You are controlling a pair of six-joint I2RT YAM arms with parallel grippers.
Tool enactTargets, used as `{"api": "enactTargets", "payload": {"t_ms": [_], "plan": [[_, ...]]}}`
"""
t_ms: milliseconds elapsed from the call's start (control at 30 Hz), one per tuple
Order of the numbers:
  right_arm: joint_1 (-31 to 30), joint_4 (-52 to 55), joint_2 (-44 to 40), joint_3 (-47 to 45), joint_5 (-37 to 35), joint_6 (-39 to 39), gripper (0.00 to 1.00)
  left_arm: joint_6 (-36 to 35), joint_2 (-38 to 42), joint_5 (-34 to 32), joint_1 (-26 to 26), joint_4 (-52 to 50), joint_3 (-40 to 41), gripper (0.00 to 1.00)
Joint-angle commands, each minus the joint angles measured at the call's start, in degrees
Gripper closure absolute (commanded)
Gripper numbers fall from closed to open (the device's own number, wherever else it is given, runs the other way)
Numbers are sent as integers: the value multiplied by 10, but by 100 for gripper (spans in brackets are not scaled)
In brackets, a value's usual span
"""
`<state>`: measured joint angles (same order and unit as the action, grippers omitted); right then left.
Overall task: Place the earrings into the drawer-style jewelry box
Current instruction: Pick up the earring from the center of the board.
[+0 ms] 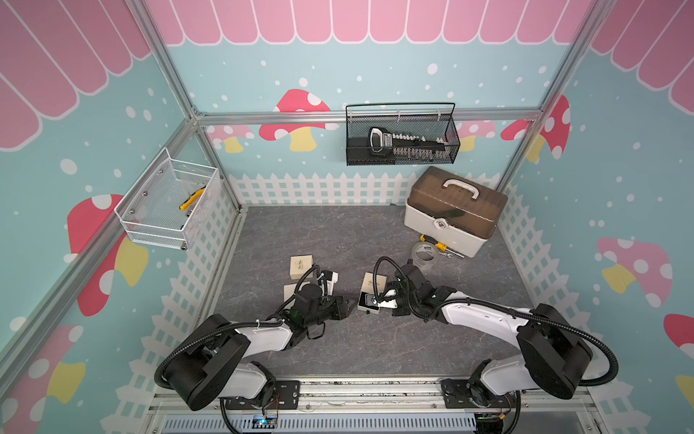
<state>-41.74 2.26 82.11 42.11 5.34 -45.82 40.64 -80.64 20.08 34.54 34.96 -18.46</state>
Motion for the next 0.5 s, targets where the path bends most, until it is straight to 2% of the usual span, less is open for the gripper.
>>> {"api": "enactTargets", "payload": {"t_ms": [0, 467], "plan": [[-6, -56, 15, 4, -4, 22, 100, 27, -27, 14, -4, 47, -15, 52], [-35, -104, 92, 29, -13, -8, 100, 46, -67, 28, -29, 82, -12, 53]]}}
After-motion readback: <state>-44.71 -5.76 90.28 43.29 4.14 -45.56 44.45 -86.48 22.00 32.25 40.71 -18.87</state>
